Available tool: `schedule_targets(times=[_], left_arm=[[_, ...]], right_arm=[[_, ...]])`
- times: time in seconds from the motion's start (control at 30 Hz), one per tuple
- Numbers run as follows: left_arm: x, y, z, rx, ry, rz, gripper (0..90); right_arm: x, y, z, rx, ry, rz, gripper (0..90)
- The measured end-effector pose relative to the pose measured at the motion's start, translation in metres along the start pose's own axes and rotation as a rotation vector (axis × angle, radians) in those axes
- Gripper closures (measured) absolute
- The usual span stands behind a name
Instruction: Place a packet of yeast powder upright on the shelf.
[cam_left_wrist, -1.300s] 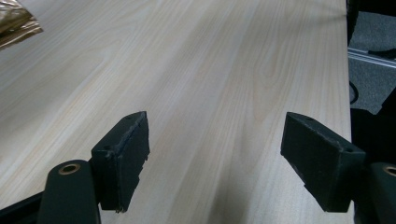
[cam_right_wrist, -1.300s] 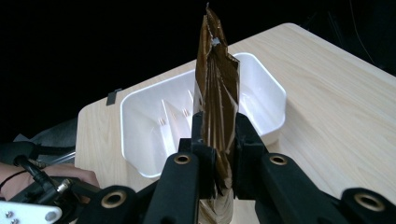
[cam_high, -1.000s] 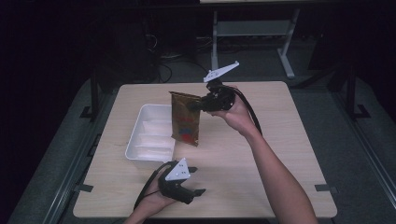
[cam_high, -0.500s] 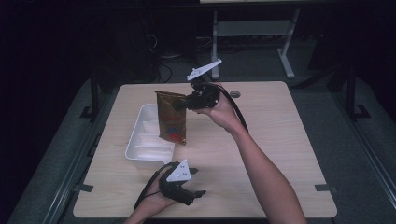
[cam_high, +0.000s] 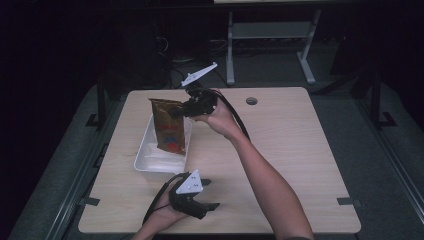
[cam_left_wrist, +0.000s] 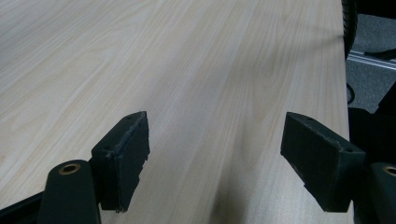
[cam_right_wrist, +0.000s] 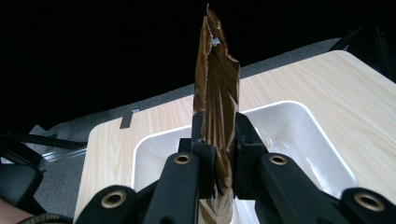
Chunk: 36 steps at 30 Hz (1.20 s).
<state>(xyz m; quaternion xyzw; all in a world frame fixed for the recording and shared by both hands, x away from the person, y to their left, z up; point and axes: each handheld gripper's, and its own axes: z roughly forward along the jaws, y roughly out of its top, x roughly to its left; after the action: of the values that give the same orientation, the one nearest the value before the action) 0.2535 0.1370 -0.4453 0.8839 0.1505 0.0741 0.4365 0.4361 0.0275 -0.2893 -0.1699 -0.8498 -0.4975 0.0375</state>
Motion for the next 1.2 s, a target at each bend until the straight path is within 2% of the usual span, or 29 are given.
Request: schedule_targets(times=[0.47,0.63,1.2], left_arm=[[0.000,0.000,0.000,-0.002,-0.006,-0.002,23.4],[0.000,0.000,-0.001,-0.007,-0.018,-0.003,23.4],[0.000,-0.001,0.001,0.010,-0.014,0.005,23.4]], right_arm=[[-0.007,-0.001,0.029,0.029,0.005,0.008,82.0],[-0.009,-0.002,0.033,0.035,0.004,0.014,82.0],[-0.016,-0.012,0.047,0.052,0.012,0.046,81.6]])
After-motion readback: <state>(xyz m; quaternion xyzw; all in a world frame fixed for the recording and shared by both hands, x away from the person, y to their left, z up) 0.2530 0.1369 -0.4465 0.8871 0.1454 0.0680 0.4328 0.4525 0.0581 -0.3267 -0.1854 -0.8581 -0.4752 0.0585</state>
